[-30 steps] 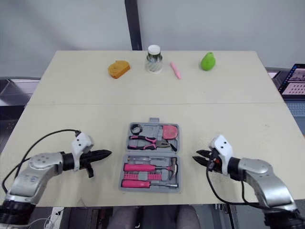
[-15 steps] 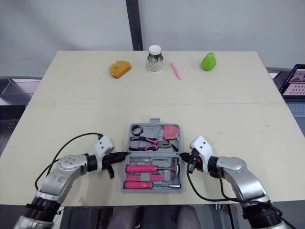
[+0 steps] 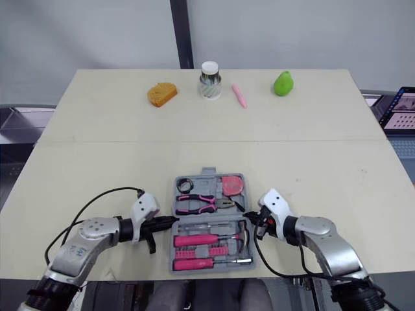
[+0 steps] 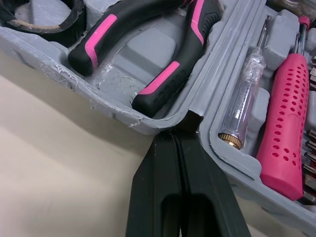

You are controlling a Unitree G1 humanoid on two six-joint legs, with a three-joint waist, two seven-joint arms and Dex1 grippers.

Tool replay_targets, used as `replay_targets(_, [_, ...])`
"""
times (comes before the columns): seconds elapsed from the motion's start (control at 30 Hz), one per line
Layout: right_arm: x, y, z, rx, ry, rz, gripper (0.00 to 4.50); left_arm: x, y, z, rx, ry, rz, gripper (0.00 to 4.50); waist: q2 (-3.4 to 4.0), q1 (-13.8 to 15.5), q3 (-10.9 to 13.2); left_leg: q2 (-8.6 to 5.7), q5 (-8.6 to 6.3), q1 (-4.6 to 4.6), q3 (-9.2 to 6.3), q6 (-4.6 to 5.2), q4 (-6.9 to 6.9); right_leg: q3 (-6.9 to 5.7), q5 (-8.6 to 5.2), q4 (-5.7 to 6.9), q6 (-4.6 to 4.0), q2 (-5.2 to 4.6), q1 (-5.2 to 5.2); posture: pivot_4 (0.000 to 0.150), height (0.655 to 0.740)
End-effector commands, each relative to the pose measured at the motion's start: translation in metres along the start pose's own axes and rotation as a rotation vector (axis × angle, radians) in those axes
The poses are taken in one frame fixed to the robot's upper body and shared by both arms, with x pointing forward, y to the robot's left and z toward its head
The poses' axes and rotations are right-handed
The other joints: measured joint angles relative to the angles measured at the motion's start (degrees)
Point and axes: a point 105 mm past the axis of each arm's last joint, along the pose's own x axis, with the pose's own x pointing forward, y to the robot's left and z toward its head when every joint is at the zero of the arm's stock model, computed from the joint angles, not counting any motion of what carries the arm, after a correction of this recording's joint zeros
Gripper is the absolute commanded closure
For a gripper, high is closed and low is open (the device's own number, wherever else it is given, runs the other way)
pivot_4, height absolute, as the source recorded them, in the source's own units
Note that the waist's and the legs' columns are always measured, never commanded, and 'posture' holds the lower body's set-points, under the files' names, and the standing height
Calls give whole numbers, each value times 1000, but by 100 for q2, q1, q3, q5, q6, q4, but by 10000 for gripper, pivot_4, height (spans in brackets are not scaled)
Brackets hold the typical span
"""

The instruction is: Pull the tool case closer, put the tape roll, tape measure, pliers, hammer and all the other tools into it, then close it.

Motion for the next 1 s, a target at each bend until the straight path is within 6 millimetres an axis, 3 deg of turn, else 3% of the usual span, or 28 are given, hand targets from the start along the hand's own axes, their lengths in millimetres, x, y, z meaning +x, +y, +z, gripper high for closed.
replay_targets(0.03, [4, 25, 7, -11, -28, 116, 44549, 2, -12, -5, 8, 20, -49, 45000, 0, -1, 0, 0, 0, 1, 0, 0, 0, 0, 0, 0, 0, 0, 0, 1500, 7400])
replay_targets(0.7, [2, 26, 4, -3, -20, 107, 44549, 4, -24, -10, -8, 36, -93, 45000, 0, -1, -1, 1, -1, 6, 2, -1, -3, 1, 0, 0, 0, 1, 2, 1500, 7400])
replay_targets(1.0, [1, 24, 2, -3, -15, 91, 44549, 3, -18, -11, -2, 41, -69, 45000, 0, -1, -1, 1, -1, 6, 3, -1, -3, 2, 0, 0, 0, 1, 2, 1500, 7400])
